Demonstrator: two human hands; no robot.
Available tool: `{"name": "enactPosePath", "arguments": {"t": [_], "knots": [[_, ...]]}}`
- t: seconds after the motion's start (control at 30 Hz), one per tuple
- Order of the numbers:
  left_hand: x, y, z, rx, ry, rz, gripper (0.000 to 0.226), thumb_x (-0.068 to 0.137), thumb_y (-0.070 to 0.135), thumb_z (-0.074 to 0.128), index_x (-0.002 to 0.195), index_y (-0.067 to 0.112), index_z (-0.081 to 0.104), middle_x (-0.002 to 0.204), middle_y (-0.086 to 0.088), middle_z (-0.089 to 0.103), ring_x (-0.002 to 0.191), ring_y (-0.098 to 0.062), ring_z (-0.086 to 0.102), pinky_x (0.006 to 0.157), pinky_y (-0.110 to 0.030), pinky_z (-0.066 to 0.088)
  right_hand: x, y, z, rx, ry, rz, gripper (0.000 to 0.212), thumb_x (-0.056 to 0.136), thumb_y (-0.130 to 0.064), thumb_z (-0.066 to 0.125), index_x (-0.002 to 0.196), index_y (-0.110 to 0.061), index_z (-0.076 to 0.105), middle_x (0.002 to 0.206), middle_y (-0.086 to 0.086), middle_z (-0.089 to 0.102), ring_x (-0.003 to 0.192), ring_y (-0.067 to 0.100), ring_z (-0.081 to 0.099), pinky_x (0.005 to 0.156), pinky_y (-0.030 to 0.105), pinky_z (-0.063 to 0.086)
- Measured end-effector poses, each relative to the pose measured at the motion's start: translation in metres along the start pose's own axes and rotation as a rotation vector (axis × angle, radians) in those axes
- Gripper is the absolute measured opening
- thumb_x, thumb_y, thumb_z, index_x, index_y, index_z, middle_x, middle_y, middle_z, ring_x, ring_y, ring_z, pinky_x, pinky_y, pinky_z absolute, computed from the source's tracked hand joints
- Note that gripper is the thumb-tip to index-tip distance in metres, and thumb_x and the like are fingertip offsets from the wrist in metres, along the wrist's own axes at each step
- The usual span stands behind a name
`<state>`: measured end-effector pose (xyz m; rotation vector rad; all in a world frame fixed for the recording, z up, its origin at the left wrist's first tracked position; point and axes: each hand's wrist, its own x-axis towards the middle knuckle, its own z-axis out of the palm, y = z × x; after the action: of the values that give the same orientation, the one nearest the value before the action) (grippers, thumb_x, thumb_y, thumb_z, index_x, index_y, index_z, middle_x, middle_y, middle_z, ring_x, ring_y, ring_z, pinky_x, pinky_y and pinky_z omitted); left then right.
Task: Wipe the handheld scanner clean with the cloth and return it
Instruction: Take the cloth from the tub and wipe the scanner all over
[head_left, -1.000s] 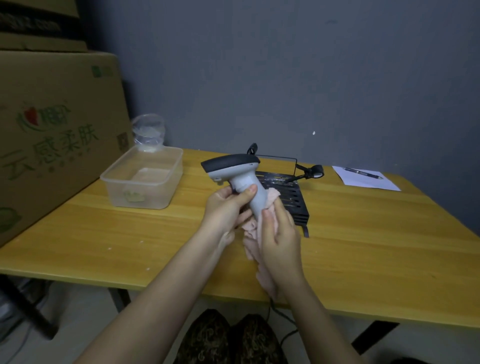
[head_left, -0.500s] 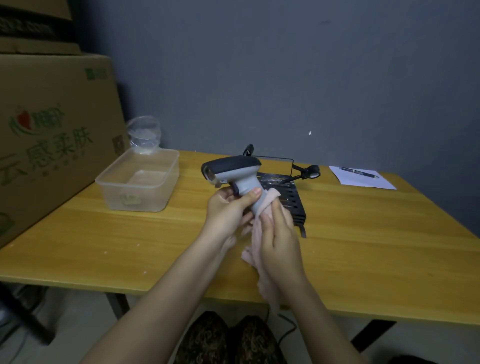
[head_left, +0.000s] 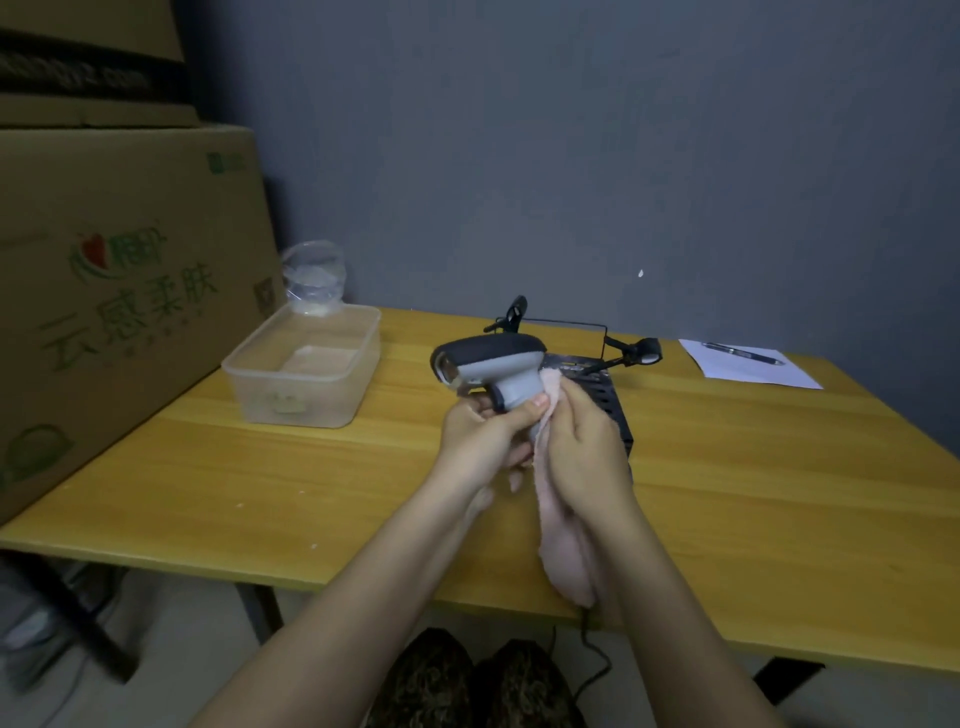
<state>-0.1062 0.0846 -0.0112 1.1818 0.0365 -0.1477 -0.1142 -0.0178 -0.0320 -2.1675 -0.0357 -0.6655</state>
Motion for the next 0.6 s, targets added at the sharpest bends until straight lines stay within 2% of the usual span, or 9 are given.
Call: {"name": "enactPosePath", "arguments": {"t": [0.07, 0.13, 0.2, 0.23, 0.3, 0.37, 0.43, 0.5, 0.6], "knots": [[0.002, 0.007, -0.002, -0.078, 0.019, -0.022, 0.018, 0.081, 0.006, 0.069, 0.097, 0.001, 0.062, 0.072, -0.004, 0.068, 0.052, -0.009, 0.067, 0.048, -0.022, 0.056, -0.005, 0.0, -0.002, -0.026, -0.041, -0.039, 0.027, 0.099, -0.023, 0.031, 0.106, -0.017, 0.056, 0.094, 0.006, 0.066, 0.083, 0.023, 0.061, 0.066, 0.036, 0.046], [0.009, 0.013, -0.006, -0.134, 0.032, -0.016, 0.014, 0.083, 0.005, 0.067, 0.095, 0.005, 0.06, 0.081, -0.006, 0.068, 0.064, -0.01, 0.068, 0.056, -0.023, 0.06, -0.023, 0.004, -0.001, -0.142, -0.08, -0.101, 0.029, 0.1, -0.025, 0.031, 0.123, -0.018, 0.047, 0.101, 0.004, 0.059, 0.083, 0.02, 0.058, 0.062, 0.034, 0.043], [0.012, 0.015, -0.007, -0.119, 0.031, 0.001, 0.014, 0.082, 0.006, 0.068, 0.094, 0.007, 0.061, 0.086, -0.005, 0.067, 0.073, -0.009, 0.067, 0.063, -0.023, 0.059, -0.04, 0.007, 0.005, -0.092, -0.043, -0.087, 0.037, 0.099, -0.028, 0.032, 0.135, -0.019, 0.039, 0.109, 0.0, 0.054, 0.09, 0.016, 0.056, 0.066, 0.029, 0.042], [0.012, 0.012, -0.006, -0.1, 0.036, 0.004, 0.017, 0.081, 0.007, 0.07, 0.096, 0.007, 0.061, 0.087, -0.005, 0.068, 0.072, -0.008, 0.067, 0.062, -0.022, 0.059, -0.044, 0.009, 0.009, 0.01, -0.005, -0.045, 0.038, 0.099, -0.029, 0.033, 0.135, -0.02, 0.041, 0.112, 0.0, 0.055, 0.095, 0.014, 0.056, 0.071, 0.028, 0.044], [0.01, 0.008, -0.002, -0.074, 0.05, 0.019, 0.022, 0.079, 0.008, 0.072, 0.097, 0.006, 0.06, 0.084, -0.005, 0.068, 0.063, -0.005, 0.068, 0.058, -0.021, 0.059, -0.042, 0.011, 0.014, 0.306, 0.039, 0.117, 0.035, 0.094, -0.036, 0.033, 0.122, -0.03, 0.053, 0.107, 0.003, 0.064, 0.095, 0.02, 0.062, 0.076, 0.037, 0.051], [0.01, 0.005, -0.002, -0.011, 0.034, 0.068, 0.021, 0.078, 0.01, 0.074, 0.094, 0.008, 0.06, 0.086, -0.006, 0.071, 0.064, -0.006, 0.069, 0.059, -0.019, 0.057, -0.032, 0.008, 0.01, 0.514, 0.047, 0.294, 0.029, 0.096, -0.04, 0.036, 0.101, -0.034, 0.064, 0.09, 0.008, 0.069, 0.081, 0.026, 0.066, 0.072, 0.046, 0.056], [0.013, 0.004, -0.006, 0.112, -0.026, 0.127, 0.015, 0.08, 0.013, 0.072, 0.091, 0.012, 0.063, 0.089, -0.003, 0.071, 0.068, -0.003, 0.068, 0.062, -0.014, 0.054, -0.023, 0.005, 0.003, 0.544, 0.044, 0.387, 0.032, 0.1, -0.032, 0.038, 0.086, -0.027, 0.067, 0.074, 0.007, 0.066, 0.065, 0.02, 0.063, 0.062, 0.037, 0.052], [0.015, 0.004, -0.012, 0.147, -0.108, 0.135, 0.01, 0.085, 0.014, 0.065, 0.095, 0.01, 0.065, 0.088, -0.001, 0.07, 0.072, -0.001, 0.068, 0.063, -0.011, 0.053, -0.017, 0.003, -0.001, 0.524, -0.004, 0.485, 0.034, 0.1, -0.025, 0.039, 0.08, -0.018, 0.066, 0.062, 0.006, 0.059, 0.05, 0.016, 0.055, 0.048, 0.027, 0.045], [0.017, 0.003, -0.017, 0.046, -0.254, 0.068, 0.028, 0.092, 0.014, 0.055, 0.114, 0.0, 0.062, 0.098, -0.008, 0.069, 0.084, -0.012, 0.068, 0.071, -0.016, 0.055, -0.011, -0.002, -0.004, 0.616, -0.084, 0.638, 0.031, 0.094, -0.015, 0.044, 0.069, -0.009, 0.061, 0.056, 0.009, 0.052, 0.041, 0.017, 0.048, 0.039, 0.022, 0.038]]}}
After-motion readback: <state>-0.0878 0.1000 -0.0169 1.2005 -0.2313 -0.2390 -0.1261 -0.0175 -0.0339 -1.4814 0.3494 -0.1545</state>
